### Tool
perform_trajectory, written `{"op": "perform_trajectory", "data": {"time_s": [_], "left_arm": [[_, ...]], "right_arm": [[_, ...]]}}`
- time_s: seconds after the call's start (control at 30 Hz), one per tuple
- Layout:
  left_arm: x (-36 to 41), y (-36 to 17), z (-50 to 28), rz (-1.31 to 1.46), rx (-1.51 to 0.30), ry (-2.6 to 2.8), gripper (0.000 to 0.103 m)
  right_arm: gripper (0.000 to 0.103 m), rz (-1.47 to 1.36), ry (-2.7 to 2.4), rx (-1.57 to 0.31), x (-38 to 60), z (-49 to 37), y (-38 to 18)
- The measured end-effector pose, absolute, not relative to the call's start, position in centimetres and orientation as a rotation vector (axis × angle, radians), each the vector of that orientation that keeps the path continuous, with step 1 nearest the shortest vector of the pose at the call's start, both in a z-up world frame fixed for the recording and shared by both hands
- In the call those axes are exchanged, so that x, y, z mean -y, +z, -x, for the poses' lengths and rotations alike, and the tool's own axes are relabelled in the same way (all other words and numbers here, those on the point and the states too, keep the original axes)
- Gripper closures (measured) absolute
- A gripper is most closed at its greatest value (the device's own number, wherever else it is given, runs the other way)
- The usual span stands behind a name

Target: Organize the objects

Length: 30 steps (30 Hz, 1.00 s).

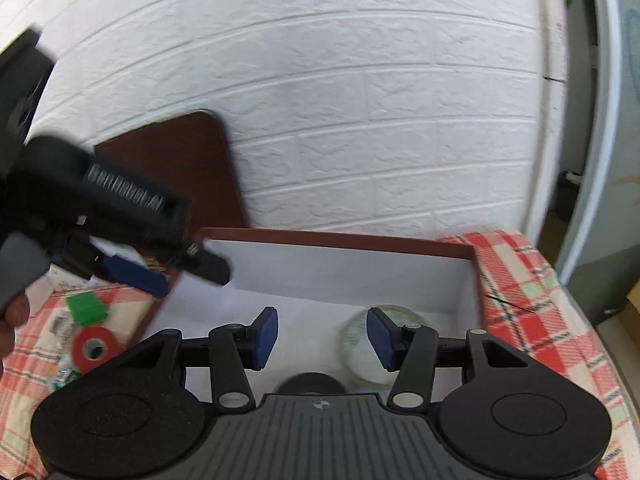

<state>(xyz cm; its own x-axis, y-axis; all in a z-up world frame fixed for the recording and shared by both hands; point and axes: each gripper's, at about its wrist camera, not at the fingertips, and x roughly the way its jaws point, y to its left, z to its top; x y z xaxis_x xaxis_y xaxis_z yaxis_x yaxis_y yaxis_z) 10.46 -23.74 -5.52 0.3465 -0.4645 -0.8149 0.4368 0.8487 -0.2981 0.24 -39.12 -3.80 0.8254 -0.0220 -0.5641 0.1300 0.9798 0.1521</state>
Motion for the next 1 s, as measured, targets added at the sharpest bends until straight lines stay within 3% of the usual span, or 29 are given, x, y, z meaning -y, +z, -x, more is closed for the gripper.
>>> {"op": "perform_trajectory", "data": {"time_s": [0.47, 0.53, 0.6, 0.73, 0.77, 0.8, 1.0], "left_arm": [[-0.7, -9.5, -9.3, 0.162, -1.117, -0.127, 0.036], [-3.7, -9.5, -8.8, 0.193, -1.123, -0.091, 0.037], [-6.1, -9.5, -8.3, 0.214, -1.128, -0.062, 0.037], [-9.5, -9.5, -7.3, 0.235, -1.14, -0.037, 0.035], [-10.1, -9.6, -7.1, 0.236, -1.143, -0.037, 0.035], [-10.6, -9.7, -6.8, 0.237, -1.146, -0.039, 0.035], [-11.1, -10.4, -6.6, 0.236, -1.16, -0.092, 0.035]], "right_arm": [[0.052, 0.002, 0.287, -0.69, 21.8, -3.0, -5.6], [0.044, 0.058, 0.31, -0.714, 18.9, -4.6, -6.7], [0.028, 0.094, 0.323, -0.757, 16.8, -7.2, -8.4], [0.019, 0.081, 0.311, -0.835, 14.4, -12.6, -11.9], [0.021, 0.065, 0.317, -0.882, 14.1, -13.6, -12.9], [0.032, 0.064, 0.322, -0.937, 13.8, -14.4, -13.9], [0.033, 0.153, 0.327, -0.838, 14.3, -9.4, -10.9]]}}
